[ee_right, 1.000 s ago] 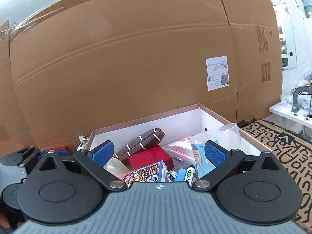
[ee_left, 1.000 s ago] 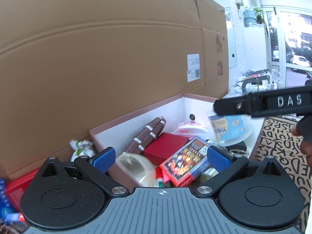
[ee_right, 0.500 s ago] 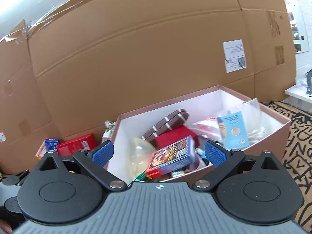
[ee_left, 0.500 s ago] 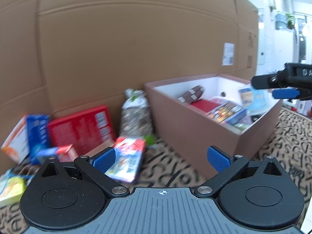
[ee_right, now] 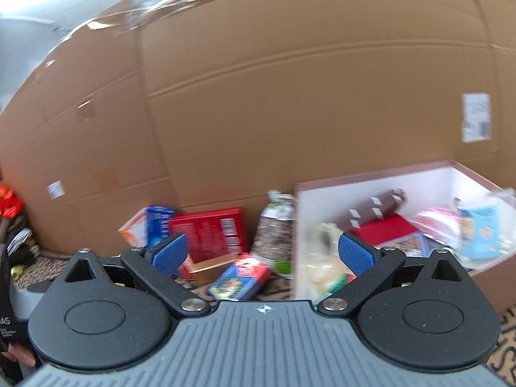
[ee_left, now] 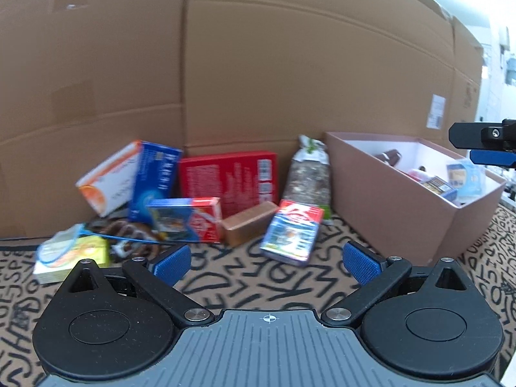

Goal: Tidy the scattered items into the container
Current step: 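Move the right tool to the gold box while the left tool approaches the red card box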

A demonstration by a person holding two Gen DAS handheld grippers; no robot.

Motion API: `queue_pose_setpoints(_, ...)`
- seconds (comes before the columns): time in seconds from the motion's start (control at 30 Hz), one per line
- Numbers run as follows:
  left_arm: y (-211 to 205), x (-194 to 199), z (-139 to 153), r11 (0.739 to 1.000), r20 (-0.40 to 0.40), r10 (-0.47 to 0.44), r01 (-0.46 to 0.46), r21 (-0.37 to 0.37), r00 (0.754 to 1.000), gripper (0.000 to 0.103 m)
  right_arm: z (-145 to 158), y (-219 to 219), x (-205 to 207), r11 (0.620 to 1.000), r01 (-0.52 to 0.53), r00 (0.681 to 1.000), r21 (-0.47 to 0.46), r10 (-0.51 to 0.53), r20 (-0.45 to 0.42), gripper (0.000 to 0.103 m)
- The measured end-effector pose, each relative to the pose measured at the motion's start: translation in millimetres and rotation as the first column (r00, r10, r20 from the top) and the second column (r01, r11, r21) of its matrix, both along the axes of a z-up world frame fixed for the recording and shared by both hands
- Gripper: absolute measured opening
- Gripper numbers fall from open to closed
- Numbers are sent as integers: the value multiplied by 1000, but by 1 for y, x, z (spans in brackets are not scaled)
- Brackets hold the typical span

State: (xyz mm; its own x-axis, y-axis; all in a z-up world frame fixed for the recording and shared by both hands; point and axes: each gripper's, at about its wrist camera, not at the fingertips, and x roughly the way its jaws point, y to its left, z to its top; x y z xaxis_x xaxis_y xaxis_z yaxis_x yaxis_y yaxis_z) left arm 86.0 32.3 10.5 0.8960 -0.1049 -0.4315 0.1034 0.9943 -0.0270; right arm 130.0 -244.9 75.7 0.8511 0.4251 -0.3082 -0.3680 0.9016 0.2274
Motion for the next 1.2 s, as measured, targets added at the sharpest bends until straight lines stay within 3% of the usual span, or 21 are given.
queue_pose_setpoints(0.27, 48, 14, -1, 994, -21, 105, -106, -22, 994, 103, 0, 63, 19, 991, -95, 995, -96, 97, 15, 100)
queue_pose_setpoints(0.5, 77, 41, 5, 988, -30, 145, -146, -51, 989, 103, -21, 98, 50, 973, -107, 994, -203, 107, -11, 100)
queue_pose_setpoints(0.73, 82, 84, 9, 979, -43, 186, -189, -78, 982, 103, -51, 120, 89, 951, -132, 991, -280, 119, -66, 96)
queue_pose_setpoints(1.2, 72, 151, -14, 964, -140, 208, -227, -140, 968, 100, -97, 147, 141, 920, -236, 972, -313, 223, -77, 96)
